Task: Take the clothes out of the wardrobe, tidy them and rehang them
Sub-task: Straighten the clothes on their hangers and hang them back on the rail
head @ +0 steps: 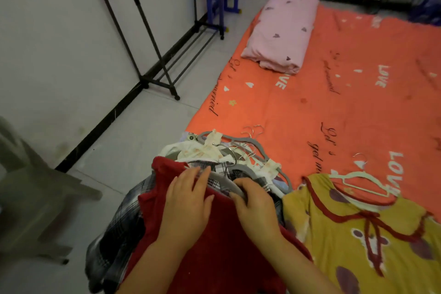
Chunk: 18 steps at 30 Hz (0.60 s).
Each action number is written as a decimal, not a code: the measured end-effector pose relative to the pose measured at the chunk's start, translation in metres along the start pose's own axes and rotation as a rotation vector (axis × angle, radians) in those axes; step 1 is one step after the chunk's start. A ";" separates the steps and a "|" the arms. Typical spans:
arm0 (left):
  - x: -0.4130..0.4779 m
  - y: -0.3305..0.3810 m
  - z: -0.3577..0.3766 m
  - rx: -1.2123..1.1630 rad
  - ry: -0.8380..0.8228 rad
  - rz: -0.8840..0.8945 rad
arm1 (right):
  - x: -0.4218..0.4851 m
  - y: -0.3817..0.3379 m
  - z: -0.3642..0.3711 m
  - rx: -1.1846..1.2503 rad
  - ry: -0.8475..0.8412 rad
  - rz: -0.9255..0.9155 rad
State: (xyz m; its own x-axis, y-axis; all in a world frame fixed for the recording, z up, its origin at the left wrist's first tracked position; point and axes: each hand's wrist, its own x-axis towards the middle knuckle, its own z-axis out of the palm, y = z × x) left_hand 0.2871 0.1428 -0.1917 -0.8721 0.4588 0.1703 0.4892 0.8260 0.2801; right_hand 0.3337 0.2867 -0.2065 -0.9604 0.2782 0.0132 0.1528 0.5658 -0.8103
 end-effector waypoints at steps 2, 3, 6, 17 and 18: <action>-0.008 0.006 -0.017 0.001 0.045 0.081 | -0.025 -0.020 -0.015 -0.013 0.025 -0.006; -0.013 0.009 -0.025 -0.008 0.070 0.128 | -0.038 -0.029 -0.023 -0.025 0.045 0.001; -0.026 0.023 -0.046 -0.049 0.132 0.278 | -0.079 -0.049 -0.047 -0.046 0.149 0.049; -0.099 0.175 -0.067 -0.405 0.061 0.817 | -0.276 -0.052 -0.150 -0.149 0.600 0.329; -0.110 0.194 -0.066 -0.438 0.033 0.855 | -0.297 -0.048 -0.161 -0.164 0.645 0.351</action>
State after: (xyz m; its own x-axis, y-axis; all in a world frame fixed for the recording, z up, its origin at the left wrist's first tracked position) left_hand 0.4788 0.2312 -0.0935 -0.2203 0.8343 0.5054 0.9267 0.0173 0.3753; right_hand 0.6491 0.3020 -0.0776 -0.5298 0.8344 0.1518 0.5056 0.4544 -0.7334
